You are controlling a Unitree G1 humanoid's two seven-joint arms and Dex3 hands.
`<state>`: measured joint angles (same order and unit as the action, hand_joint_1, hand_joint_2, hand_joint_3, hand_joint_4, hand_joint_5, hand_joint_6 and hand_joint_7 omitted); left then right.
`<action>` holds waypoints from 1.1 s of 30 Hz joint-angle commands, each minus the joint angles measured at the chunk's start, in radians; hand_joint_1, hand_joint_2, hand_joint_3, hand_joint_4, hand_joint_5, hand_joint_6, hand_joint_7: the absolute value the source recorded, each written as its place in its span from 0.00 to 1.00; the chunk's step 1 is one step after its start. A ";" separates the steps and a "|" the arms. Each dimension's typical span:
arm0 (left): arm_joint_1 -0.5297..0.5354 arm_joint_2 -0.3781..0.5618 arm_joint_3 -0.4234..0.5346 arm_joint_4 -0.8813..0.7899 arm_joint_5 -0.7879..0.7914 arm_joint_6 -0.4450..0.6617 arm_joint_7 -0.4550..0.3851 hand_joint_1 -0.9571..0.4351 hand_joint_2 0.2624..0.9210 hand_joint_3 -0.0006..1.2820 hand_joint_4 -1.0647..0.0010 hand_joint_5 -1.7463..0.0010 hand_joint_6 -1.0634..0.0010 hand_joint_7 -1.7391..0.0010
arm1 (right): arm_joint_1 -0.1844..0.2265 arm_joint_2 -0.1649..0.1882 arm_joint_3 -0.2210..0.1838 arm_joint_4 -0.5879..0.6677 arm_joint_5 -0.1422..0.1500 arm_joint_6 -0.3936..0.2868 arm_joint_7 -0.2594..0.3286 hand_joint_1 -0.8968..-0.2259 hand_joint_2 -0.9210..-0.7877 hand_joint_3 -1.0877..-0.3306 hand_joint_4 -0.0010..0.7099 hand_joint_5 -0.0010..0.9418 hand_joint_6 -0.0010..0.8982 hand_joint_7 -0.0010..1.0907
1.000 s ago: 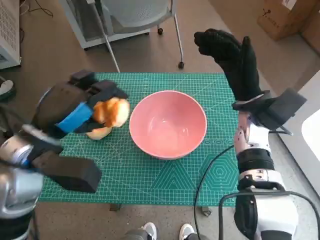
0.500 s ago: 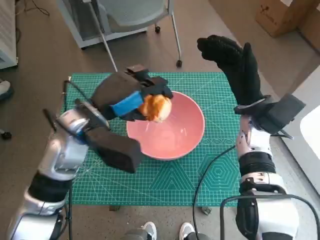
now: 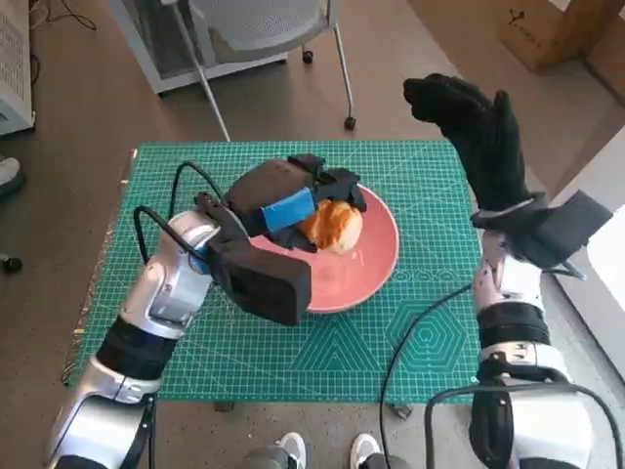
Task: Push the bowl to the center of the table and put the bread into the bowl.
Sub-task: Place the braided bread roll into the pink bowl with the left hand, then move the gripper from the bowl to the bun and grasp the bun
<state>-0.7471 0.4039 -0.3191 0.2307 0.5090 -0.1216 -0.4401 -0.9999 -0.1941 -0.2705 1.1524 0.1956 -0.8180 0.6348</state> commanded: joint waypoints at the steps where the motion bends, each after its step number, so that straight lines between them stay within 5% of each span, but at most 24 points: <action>1: 0.019 0.008 -0.006 -0.021 -0.022 0.040 -0.062 0.57 0.90 0.03 0.85 0.95 0.80 0.73 | 0.026 -0.008 0.002 0.001 0.003 0.011 -0.012 0.36 0.00 0.61 0.26 0.00 0.38 0.00; 9: 0.017 0.030 -0.011 -0.030 -0.035 0.029 -0.132 0.53 0.83 0.00 0.97 1.00 0.84 0.87 | 0.022 -0.005 0.006 0.006 -0.006 0.013 -0.032 0.36 0.00 0.61 0.26 0.00 0.37 0.00; 24: 0.049 0.102 0.029 -0.072 -0.027 -0.042 -0.092 0.43 0.80 0.00 1.00 1.00 0.89 0.90 | 0.006 0.008 0.014 0.014 0.000 0.018 -0.021 0.36 0.00 0.60 0.26 0.00 0.37 0.00; 33: 0.108 0.198 0.139 -0.184 -0.081 -0.055 -0.100 0.42 0.78 0.00 1.00 1.00 0.87 0.90 | -0.003 0.013 0.009 0.026 0.010 0.028 0.002 0.37 0.00 0.60 0.26 0.00 0.37 0.00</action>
<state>-0.6625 0.5578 -0.2269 0.0961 0.4531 -0.1740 -0.5397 -1.0047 -0.1888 -0.2625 1.1580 0.1965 -0.8054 0.6230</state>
